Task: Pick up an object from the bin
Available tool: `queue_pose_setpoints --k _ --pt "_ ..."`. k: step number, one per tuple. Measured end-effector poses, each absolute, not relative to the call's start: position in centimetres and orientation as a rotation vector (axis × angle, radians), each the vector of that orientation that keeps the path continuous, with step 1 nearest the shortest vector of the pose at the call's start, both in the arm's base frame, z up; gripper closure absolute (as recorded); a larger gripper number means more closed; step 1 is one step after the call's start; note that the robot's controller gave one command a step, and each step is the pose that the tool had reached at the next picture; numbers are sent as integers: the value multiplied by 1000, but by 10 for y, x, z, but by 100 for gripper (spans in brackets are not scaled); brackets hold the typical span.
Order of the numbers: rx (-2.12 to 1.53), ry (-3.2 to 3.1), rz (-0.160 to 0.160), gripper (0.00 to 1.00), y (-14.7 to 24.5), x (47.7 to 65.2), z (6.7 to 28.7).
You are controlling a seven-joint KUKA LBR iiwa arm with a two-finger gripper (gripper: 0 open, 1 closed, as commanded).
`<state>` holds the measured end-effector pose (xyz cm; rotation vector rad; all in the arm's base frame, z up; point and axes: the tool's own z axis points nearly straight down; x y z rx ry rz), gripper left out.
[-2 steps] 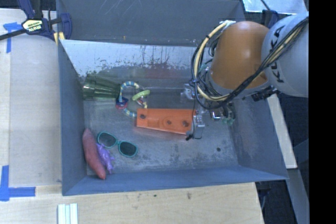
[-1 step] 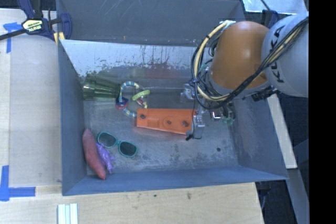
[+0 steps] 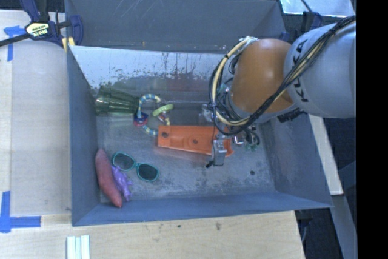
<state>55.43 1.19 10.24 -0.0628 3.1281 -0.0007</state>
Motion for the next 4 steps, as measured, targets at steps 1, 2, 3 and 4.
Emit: queue_pose_setpoints --k 1,2,3,4 --pt "-84 3136 0 100 -3 554 73" --pt "-84 3136 0 100 -3 554 73" --pt "125 3127 0 100 -14 574 234" --pt "124 3130 0 100 -13 573 232"
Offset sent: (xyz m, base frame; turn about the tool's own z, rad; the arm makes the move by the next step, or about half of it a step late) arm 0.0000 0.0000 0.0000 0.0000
